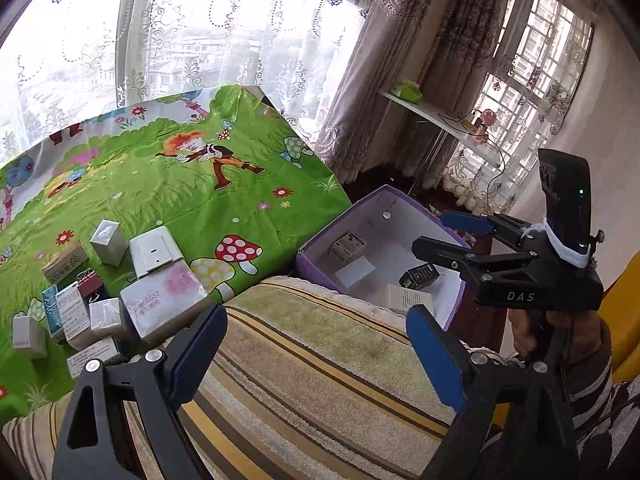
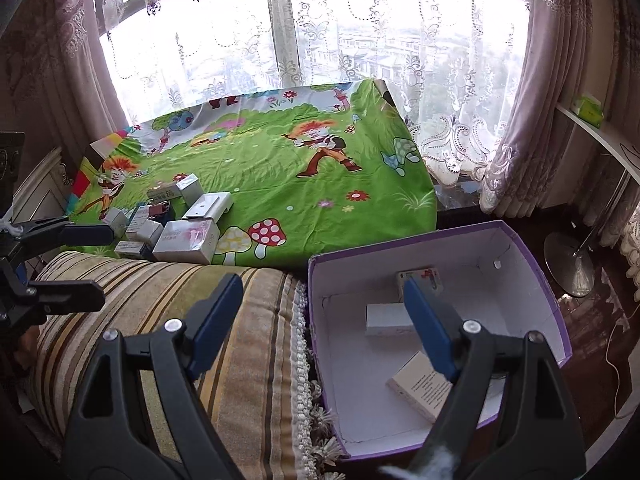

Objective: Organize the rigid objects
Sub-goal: 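Return the left tool to the pile and grasp the white JIYIN MUSIC box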

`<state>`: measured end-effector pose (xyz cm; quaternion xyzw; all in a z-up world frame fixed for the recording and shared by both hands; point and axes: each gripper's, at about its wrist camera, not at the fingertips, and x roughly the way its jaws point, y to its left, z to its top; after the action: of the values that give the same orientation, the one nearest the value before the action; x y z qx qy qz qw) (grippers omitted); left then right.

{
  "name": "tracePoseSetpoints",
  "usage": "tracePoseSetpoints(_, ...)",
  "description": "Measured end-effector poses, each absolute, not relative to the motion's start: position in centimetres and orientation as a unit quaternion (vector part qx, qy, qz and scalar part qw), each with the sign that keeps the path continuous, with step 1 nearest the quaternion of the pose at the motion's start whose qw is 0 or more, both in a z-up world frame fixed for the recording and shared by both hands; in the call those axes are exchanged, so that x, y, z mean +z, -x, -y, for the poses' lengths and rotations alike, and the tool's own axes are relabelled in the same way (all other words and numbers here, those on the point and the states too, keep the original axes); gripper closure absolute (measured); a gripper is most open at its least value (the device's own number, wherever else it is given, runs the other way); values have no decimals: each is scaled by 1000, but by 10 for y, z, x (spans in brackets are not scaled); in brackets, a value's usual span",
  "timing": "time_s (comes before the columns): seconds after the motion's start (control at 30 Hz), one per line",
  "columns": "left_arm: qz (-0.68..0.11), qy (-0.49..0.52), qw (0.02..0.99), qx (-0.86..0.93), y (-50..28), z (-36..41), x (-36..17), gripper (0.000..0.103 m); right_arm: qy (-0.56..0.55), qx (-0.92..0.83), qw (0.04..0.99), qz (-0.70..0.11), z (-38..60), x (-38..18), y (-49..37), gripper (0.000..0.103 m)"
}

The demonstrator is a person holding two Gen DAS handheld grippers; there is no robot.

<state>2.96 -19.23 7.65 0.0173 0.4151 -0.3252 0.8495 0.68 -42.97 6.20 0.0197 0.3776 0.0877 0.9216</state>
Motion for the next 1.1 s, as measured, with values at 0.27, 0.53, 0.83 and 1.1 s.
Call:
tracePoseSetpoints(0.27,-428,3,884,-188,-59,96,75,11,2,145,916,-373,372,74,-32,18)
tracePoseSetpoints(0.53,-445,38,889,-98,-90,21,69,14,23,173,908,-382,331,75,-55,18)
tracePoseSetpoints(0.83,-492,108,863,-35,-138,-35,37,21,23,172,904,-392,302,81,-78,18)
tracePoseSetpoints(1.1,-522,104,846,7,-172,-50,2,21,-1,170,893,-417,268,76,-110,18)
